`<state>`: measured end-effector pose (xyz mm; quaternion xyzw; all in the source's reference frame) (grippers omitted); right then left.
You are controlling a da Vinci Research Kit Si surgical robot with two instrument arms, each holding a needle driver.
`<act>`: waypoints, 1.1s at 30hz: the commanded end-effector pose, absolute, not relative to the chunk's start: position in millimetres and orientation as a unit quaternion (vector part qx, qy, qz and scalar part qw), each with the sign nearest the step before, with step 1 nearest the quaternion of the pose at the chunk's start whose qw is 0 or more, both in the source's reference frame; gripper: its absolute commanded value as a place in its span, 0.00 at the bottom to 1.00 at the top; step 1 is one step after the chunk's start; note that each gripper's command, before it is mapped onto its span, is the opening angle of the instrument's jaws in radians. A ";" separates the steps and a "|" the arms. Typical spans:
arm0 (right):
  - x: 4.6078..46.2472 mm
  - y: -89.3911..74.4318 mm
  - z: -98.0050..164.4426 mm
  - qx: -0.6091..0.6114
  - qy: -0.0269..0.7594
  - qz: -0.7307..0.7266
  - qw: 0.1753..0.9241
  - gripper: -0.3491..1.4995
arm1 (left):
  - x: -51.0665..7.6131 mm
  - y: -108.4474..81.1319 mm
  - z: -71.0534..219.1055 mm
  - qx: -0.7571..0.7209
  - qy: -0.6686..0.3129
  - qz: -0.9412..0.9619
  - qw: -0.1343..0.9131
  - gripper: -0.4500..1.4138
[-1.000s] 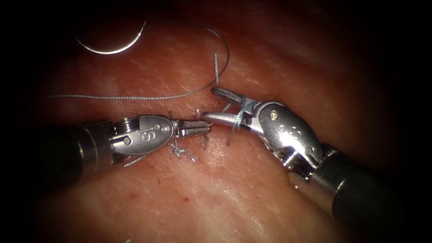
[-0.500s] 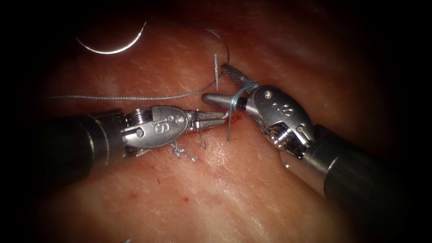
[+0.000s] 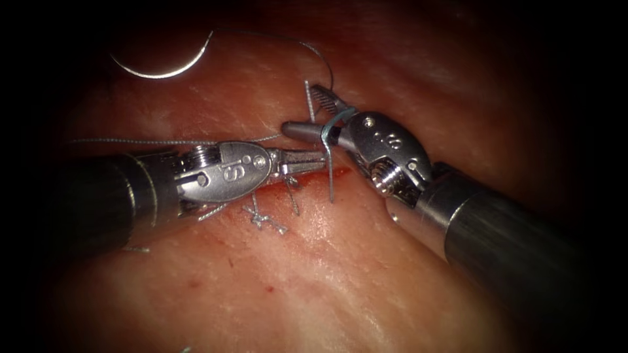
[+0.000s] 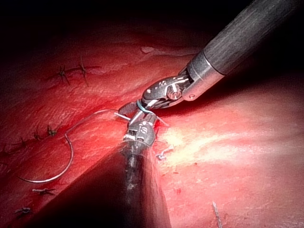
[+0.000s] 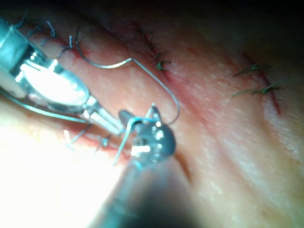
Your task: Wound Closure
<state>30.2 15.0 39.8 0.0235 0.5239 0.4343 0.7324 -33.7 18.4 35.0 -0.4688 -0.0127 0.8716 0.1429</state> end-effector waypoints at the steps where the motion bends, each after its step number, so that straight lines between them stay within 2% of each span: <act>1: 30.7 15.5 40.6 0.024 0.525 0.434 0.731 0.72 | -34.2 18.6 35.6 -0.470 -0.012 0.871 0.142 0.00; 7: 30.7 15.9 40.7 0.024 0.524 0.438 0.730 0.73 | -34.2 18.7 35.6 -0.469 -0.011 0.871 0.142 0.00; 11: 30.8 16.2 41.0 0.024 0.524 0.439 0.730 0.69 | -34.2 18.7 35.6 -0.469 -0.011 0.871 0.142 0.00; 14: 30.7 16.1 41.1 0.026 0.525 0.439 0.729 0.55 | -34.2 18.6 35.6 -0.469 -0.011 0.871 0.142 0.00; 18: 30.8 15.8 41.0 0.032 0.525 0.438 0.729 0.25 | -34.0 18.6 35.6 -0.470 -0.012 0.871 0.142 0.00; 20: 30.9 15.7 41.1 0.036 0.524 0.436 0.731 0.14 | -33.8 18.5 35.6 -0.469 -0.011 0.872 0.142 0.00; 21: 30.9 15.7 41.1 0.037 0.522 0.436 0.733 0.01 | -33.7 18.5 35.6 -0.468 -0.010 0.872 0.142 0.00; 33: 30.8 13.6 40.2 0.077 0.536 0.417 0.730 0.00 | -32.5 19.2 36.2 -0.462 -0.005 0.875 0.141 0.00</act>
